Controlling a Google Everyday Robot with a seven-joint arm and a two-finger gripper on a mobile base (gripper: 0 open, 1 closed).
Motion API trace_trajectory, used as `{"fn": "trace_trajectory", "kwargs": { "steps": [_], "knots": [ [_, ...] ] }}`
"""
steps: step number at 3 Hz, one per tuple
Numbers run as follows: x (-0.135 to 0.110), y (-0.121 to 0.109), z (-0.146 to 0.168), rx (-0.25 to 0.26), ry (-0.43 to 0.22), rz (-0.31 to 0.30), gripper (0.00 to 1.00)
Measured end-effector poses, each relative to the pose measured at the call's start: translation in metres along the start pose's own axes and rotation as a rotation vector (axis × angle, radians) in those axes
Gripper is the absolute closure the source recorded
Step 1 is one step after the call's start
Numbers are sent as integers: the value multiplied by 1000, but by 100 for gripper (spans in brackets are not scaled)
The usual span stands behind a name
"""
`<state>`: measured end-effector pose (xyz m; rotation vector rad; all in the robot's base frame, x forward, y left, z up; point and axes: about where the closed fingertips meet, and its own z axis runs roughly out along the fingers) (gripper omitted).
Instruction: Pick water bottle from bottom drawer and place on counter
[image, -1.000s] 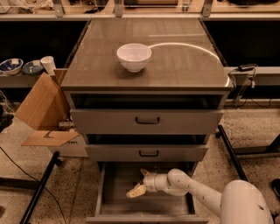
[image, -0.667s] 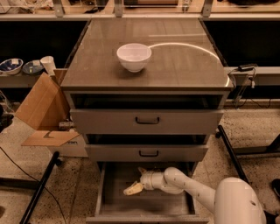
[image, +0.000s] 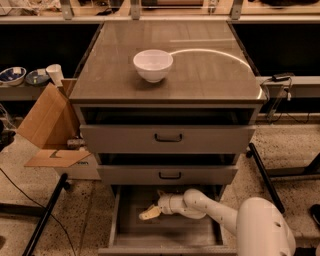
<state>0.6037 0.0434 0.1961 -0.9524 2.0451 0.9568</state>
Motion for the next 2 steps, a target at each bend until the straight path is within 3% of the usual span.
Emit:
{"fn": "trace_trajectory", "kwargs": {
  "steps": [2],
  "knots": [
    [5,-14,6,40,54,46,0]
  ]
}}
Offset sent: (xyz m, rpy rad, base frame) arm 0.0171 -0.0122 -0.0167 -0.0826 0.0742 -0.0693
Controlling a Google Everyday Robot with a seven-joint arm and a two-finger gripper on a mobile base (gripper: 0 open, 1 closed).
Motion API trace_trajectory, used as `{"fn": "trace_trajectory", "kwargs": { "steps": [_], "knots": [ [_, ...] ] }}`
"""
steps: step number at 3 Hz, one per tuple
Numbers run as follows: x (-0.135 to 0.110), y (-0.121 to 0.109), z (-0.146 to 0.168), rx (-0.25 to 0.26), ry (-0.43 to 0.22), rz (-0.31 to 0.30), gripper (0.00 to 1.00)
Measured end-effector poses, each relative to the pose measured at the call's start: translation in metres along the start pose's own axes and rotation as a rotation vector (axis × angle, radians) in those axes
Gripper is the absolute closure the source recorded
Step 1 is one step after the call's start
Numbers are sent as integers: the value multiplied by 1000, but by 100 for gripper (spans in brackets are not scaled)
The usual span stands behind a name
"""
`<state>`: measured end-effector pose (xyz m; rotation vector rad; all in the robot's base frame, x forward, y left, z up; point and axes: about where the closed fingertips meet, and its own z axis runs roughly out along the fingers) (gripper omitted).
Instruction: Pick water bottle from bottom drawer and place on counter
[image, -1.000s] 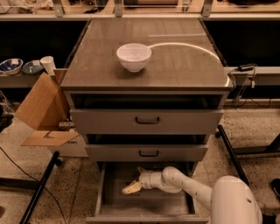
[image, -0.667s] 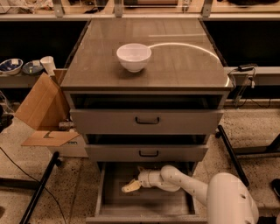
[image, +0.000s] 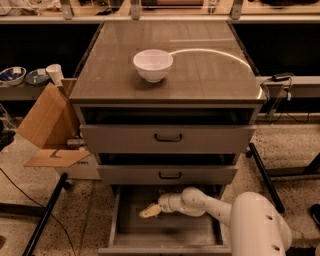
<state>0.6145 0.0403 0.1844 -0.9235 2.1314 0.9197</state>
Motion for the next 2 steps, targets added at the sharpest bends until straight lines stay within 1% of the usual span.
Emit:
{"fn": "trace_trajectory", "kwargs": {
  "steps": [2],
  "knots": [
    [12,-4,-5,27,26,41,0]
  ]
}}
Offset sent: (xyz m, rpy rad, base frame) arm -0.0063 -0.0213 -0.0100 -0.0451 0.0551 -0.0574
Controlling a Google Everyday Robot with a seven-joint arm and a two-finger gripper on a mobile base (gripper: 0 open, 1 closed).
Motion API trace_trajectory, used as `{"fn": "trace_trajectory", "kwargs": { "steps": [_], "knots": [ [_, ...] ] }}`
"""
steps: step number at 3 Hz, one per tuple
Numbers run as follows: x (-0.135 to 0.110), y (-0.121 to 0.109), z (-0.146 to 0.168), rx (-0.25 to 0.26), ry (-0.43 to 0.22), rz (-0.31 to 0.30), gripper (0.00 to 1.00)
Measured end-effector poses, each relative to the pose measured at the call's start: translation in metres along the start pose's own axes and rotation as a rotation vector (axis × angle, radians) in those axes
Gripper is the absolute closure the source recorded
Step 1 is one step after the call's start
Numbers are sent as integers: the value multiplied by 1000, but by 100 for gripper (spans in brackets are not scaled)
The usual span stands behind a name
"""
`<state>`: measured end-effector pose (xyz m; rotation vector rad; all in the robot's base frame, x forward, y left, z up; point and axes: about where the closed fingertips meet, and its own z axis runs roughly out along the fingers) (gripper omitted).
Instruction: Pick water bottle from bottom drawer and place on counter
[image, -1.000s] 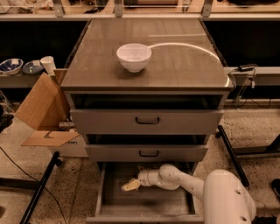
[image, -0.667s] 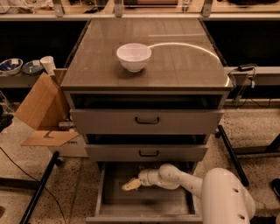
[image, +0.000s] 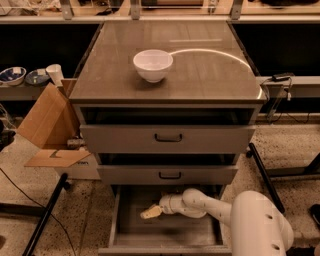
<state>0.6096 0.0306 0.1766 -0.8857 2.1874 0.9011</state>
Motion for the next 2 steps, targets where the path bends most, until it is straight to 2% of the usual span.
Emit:
{"fn": "trace_trajectory", "kwargs": {
  "steps": [2],
  "knots": [
    [19,-3,-4,3,35,40,0]
  ]
}}
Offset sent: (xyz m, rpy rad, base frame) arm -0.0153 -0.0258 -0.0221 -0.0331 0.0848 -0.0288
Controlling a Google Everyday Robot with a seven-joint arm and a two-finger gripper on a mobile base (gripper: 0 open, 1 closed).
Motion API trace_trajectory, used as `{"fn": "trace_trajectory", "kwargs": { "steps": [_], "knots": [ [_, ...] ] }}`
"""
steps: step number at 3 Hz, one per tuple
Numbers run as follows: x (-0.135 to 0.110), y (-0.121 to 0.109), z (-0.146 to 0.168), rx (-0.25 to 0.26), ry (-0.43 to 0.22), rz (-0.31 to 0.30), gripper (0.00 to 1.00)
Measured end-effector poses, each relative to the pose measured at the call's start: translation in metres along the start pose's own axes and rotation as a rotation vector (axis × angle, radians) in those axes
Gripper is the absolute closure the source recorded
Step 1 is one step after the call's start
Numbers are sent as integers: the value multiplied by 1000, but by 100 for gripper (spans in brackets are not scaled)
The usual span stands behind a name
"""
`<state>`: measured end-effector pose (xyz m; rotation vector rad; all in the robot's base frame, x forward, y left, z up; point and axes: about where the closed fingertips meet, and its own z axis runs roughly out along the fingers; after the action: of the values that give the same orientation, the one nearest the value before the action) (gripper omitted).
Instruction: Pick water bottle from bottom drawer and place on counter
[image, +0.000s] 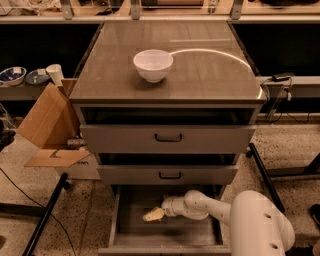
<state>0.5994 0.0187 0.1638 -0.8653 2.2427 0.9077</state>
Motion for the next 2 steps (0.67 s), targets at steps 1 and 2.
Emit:
{"fn": "trace_trajectory", "kwargs": {
  "steps": [1,2],
  "knots": [
    [10,-3,-3,10,22,19,0],
    [21,-6,-7,26,41,40,0]
  ]
}}
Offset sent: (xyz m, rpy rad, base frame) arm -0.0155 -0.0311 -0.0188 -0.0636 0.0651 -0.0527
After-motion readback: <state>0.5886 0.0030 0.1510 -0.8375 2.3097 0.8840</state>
